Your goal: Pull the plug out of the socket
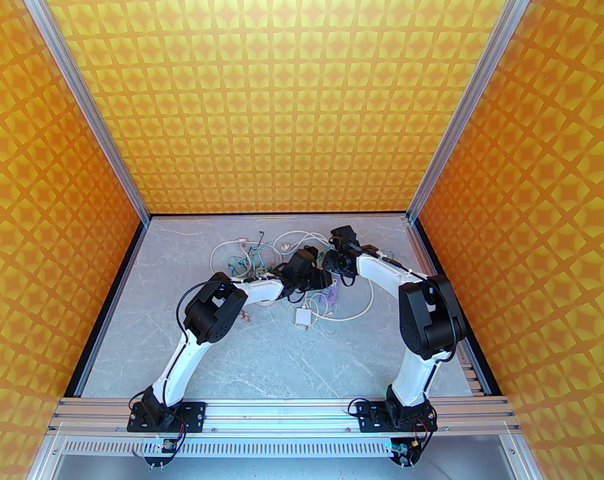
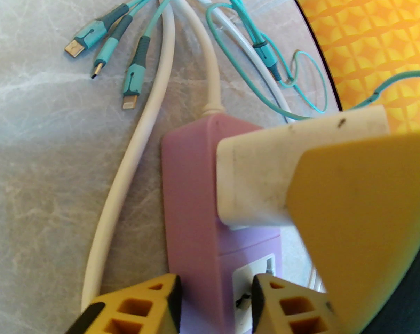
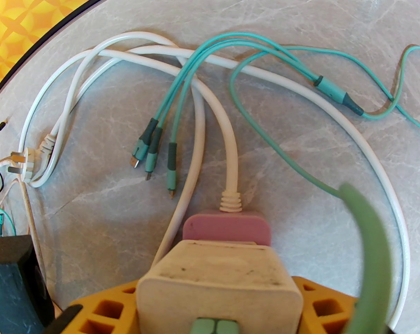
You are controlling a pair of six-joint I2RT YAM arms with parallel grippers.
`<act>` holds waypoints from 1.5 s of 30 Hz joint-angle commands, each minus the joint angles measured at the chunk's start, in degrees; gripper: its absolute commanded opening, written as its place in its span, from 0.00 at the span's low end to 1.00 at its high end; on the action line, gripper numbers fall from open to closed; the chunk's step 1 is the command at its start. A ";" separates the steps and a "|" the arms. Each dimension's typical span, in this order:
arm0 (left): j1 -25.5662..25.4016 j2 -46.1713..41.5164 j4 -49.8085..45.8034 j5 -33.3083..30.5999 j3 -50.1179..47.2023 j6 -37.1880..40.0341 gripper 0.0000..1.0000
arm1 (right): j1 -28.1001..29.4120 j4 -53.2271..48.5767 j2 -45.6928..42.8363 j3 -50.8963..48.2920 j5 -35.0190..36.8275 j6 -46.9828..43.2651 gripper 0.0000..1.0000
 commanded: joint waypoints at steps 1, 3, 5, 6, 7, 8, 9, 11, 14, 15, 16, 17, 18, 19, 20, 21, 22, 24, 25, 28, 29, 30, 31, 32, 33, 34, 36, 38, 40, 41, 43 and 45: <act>-2.56 5.77 -11.65 -1.19 0.91 0.31 0.35 | 0.68 0.80 1.21 3.59 -1.38 0.47 0.37; -2.60 6.44 -11.92 -1.29 1.06 0.44 0.35 | 0.70 -0.51 1.32 4.59 -0.92 0.11 0.37; -2.65 6.75 -12.73 -1.86 1.36 0.49 0.34 | 0.82 -1.05 1.14 5.40 -1.50 -0.15 0.37; -2.64 6.82 -12.53 -1.86 1.30 0.49 0.34 | 0.75 -0.67 1.02 5.39 -2.47 0.07 0.37; -2.57 6.84 -12.58 -1.95 1.45 0.47 0.34 | 0.55 -0.35 1.02 5.55 -3.20 0.32 0.37; -2.57 6.84 -12.65 -1.86 1.56 0.54 0.34 | 0.03 -0.15 1.03 5.49 -4.15 0.83 0.36; -2.57 6.91 -12.72 -1.86 1.63 0.66 0.33 | -0.72 0.04 1.11 5.26 -5.27 1.37 0.36; -2.69 6.84 -13.04 -1.88 1.71 1.00 0.33 | -1.51 0.02 0.78 4.91 -4.57 1.38 0.35; -2.70 6.80 -13.27 -1.86 1.81 1.44 0.33 | -0.77 -1.26 0.83 6.08 -2.52 0.35 0.35; -2.79 6.88 -13.56 -1.86 2.04 1.55 0.32 | -0.18 -2.35 1.51 7.37 -2.06 0.25 0.35; -2.81 7.05 -13.80 -1.90 2.37 1.64 0.32 | 0.30 -3.30 2.45 8.63 -1.81 0.12 0.35; -2.91 7.26 -14.34 -1.91 2.94 1.89 0.32 | 0.85 -4.32 3.50 9.98 -1.92 0.18 0.35; -3.07 7.45 -14.66 -1.94 3.29 1.99 0.32 | 1.28 -4.88 4.36 11.03 -2.30 0.45 0.35; -3.09 7.54 -14.69 -1.94 3.40 1.99 0.32 | 1.54 -4.72 4.80 11.29 -2.58 0.78 0.35; -3.08 7.62 -14.75 -1.94 3.51 1.98 0.32 | 1.72 -4.32 4.80 11.16 -2.79 0.99 0.35; -3.09 7.62 -14.89 -1.96 3.49 2.07 0.32 | 1.76 -4.09 4.74 11.01 -2.88 1.08 0.35; -3.09 7.63 -14.96 -1.95 3.50 2.07 0.32 | 1.75 -4.13 4.63 10.87 -2.98 1.02 0.35; -3.13 7.72 -15.03 -2.05 3.49 2.03 0.31 | 1.64 -4.33 3.79 10.56 -2.04 0.29 0.35; -3.08 7.81 -15.01 -2.04 3.50 1.86 0.32 | 1.53 -4.51 3.17 10.21 -1.04 -0.01 0.35; -3.08 8.03 -15.15 -2.04 3.73 1.72 0.31 | 0.98 -4.23 0.75 8.60 1.79 -0.90 0.35; -3.08 8.03 -15.27 -2.04 3.88 1.72 0.31 | 1.00 -3.96 -0.01 8.19 2.51 -1.03 0.35; -3.12 8.14 -15.31 -2.04 3.99 1.72 0.31 | 1.07 -3.52 -0.75 7.59 2.62 -0.94 0.35; -3.12 8.25 -15.59 -2.04 4.14 1.72 0.31 | 1.18 -3.46 -1.27 7.38 2.78 -0.65 0.35; -3.09 8.24 -15.79 -2.04 4.26 1.72 0.31 | 1.45 -3.58 -1.59 7.43 3.10 -0.36 0.35; -3.08 8.25 -15.81 -2.04 4.37 1.81 0.31 | 1.86 -3.36 -2.03 7.18 3.35 -0.09 0.35; -3.09 8.25 -15.85 -2.04 4.45 1.89 0.31 | 2.23 -2.94 -2.22 6.79 3.14 0.29 0.35; -3.13 8.20 -15.83 -2.04 4.53 1.90 0.31 | 2.71 -1.70 -2.22 5.89 1.58 1.42 0.36; -3.14 8.25 -16.07 -2.04 4.54 1.99 0.31 | 2.70 -1.95 -0.94 6.50 1.31 1.52 0.36; -3.12 7.99 -16.01 -2.04 4.29 1.99 0.31 | 2.72 -4.21 0.74 8.97 3.15 0.29 0.36; -3.15 7.92 -16.04 -2.04 4.28 2.07 0.31 | 2.64 -4.86 0.97 9.74 3.58 0.00 0.36; -3.08 7.71 -16.11 -2.17 4.19 2.15 0.31 | 2.46 -5.06 0.53 9.78 4.04 -0.44 0.36; -3.14 7.72 -16.17 -2.13 4.28 2.16 0.31 | 2.29 -4.66 -0.72 9.38 4.42 -0.67 0.37</act>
